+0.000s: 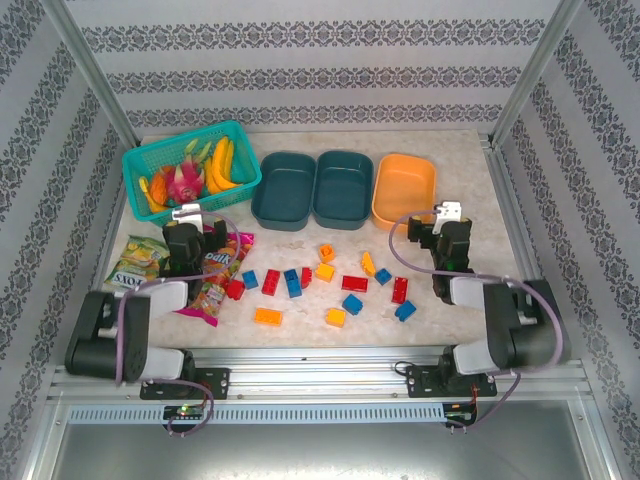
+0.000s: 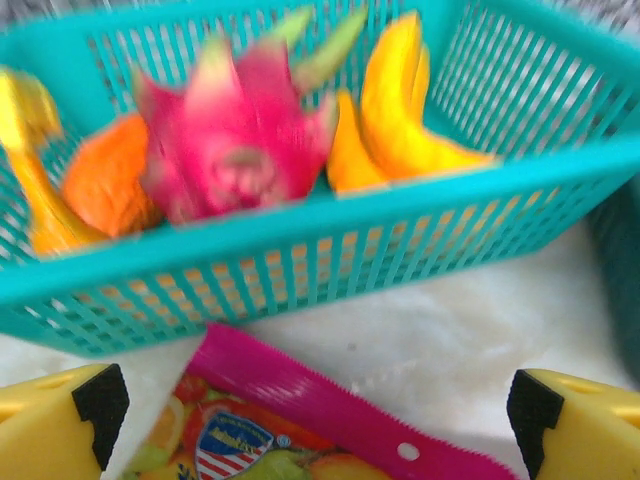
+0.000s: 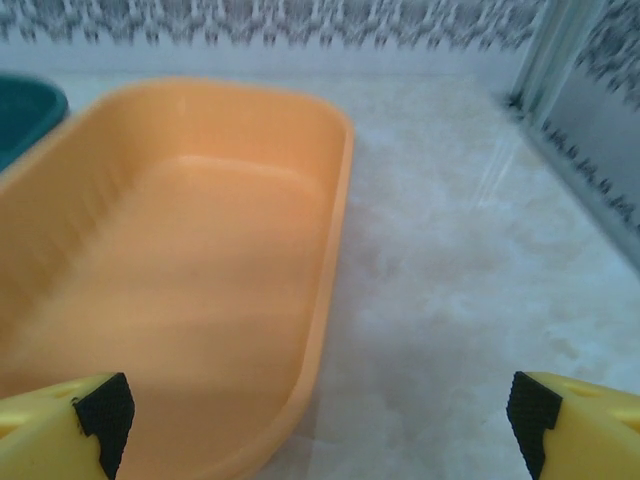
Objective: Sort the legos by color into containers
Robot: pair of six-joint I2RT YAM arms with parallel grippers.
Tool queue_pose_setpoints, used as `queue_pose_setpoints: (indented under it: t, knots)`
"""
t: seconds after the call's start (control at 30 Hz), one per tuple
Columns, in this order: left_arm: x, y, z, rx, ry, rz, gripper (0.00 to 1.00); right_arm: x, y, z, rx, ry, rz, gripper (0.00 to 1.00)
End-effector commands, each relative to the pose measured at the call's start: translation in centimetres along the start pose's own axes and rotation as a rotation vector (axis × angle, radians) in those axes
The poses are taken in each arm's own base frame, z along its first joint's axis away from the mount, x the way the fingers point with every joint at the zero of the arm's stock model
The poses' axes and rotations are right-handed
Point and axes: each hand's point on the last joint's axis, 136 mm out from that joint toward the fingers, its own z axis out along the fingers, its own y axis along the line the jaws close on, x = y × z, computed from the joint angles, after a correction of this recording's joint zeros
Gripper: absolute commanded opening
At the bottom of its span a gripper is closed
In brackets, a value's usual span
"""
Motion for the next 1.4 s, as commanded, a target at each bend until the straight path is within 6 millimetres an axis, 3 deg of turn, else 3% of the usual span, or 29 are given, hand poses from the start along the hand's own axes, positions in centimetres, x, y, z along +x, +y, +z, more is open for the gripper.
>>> queue_pose_setpoints:
  t: [0.0,0.17,0.27,0.33,0.4,0.43,0.5,0.57,0.63,0.73,0.83,0.93,1.1,1.37]
  knots:
    - [-2.2,1.0,-2.5,-0.071,-0.018,-0.037,1.0,-4.3,-1.3,-2.5,0.114,-0.096,0.001,0.98]
    - [-5.3,1.6,-6.7,-0.097,-0.063,-0.084,1.0,-10.5,-1.8,-6.2,0.173,-0.183,0.005,0.98]
    - [-9.7,0.9,-9.1,-0.062,-0.13,-0.067,1.0,-16.9,-0.5,-9.6,0.133,-0.238,0.011,0.98]
    - [-13.3,-0.6,-10.8,-0.01,-0.185,-0.032,1.0,-20.6,-1.0,-12.3,0.143,-0.224,0.254,0.98]
    - [-15.0,-0.2,-11.9,-0.023,-0.151,-0.188,1.0,-17.3,-2.7,-14.2,0.199,0.028,0.624,0.98]
    - [-14.1,1.0,-12.7,-0.073,-0.044,-0.36,1.0,-15.5,-3.0,-14.7,0.217,0.12,0.697,0.98]
    - [-12.4,1.9,-14.2,-0.13,0.111,-0.457,1.0,-13.8,-0.2,-13.9,0.037,0.223,0.707,0.98]
    - [-12.2,-1.3,-13.9,0.047,0.171,-0.49,1.0,-11.2,1.1,-15.0,0.035,0.38,0.699,0.97]
    - [-11.6,-4.4,-14.0,0.196,0.253,-0.54,1.0,-8.3,1.5,-16.7,0.103,0.536,0.629,0.89]
    - [-9.5,-8.9,-15.0,0.371,0.418,-0.518,1.0,-4.3,2.4,-19.7,0.157,0.747,0.522,0.87]
    - [-6.6,-11.7,-16.9,0.451,0.531,-0.418,1.0,-0.1,4.0,-21.8,0.122,0.915,0.477,0.77]
    - [-3.8,-14.0,-18.8,0.533,0.617,-0.334,1.0,4.6,4.7,-23.1,0.124,1.065,0.454,0.73]
    - [-1.6,-17.1,-21.4,0.662,0.683,-0.266,1.0,9.6,6.7,-22.4,0.04,1.147,0.511,0.72]
    - [-0.5,-20.4,-23.2,0.774,0.702,-0.182,1.0,13.7,7.5,-20.6,0.062,1.197,0.542,0.66]
